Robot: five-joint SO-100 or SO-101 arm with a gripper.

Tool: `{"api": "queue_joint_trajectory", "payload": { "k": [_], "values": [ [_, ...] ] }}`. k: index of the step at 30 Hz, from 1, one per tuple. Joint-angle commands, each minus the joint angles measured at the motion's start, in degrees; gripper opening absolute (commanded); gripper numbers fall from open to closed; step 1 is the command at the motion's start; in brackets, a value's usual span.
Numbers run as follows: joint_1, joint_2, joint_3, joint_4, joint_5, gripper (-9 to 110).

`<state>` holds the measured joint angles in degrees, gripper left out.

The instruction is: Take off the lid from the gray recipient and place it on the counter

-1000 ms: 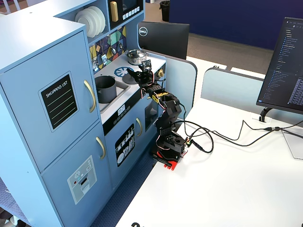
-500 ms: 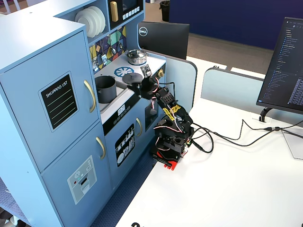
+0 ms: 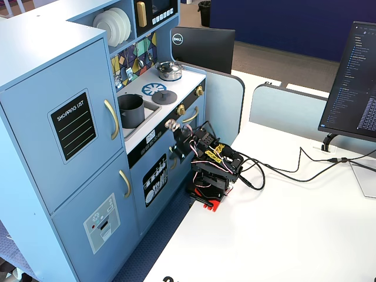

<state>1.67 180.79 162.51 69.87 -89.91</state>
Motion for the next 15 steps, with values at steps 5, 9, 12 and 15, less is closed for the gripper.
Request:
{"api": "queue_joint_trajectory", "payload": {
  "k": [5,9,12,15],
  "values": [
    [-2.0,-0.6,9.5,3.4,6.7,0],
    [-2.8,1.3,9.5,10.5,5.4,0],
    [-2.5,1.3,9.5,15.3,5.3,0],
    [-1.7,1.3,9.5,17.7,4.0,0]
  ]
}}
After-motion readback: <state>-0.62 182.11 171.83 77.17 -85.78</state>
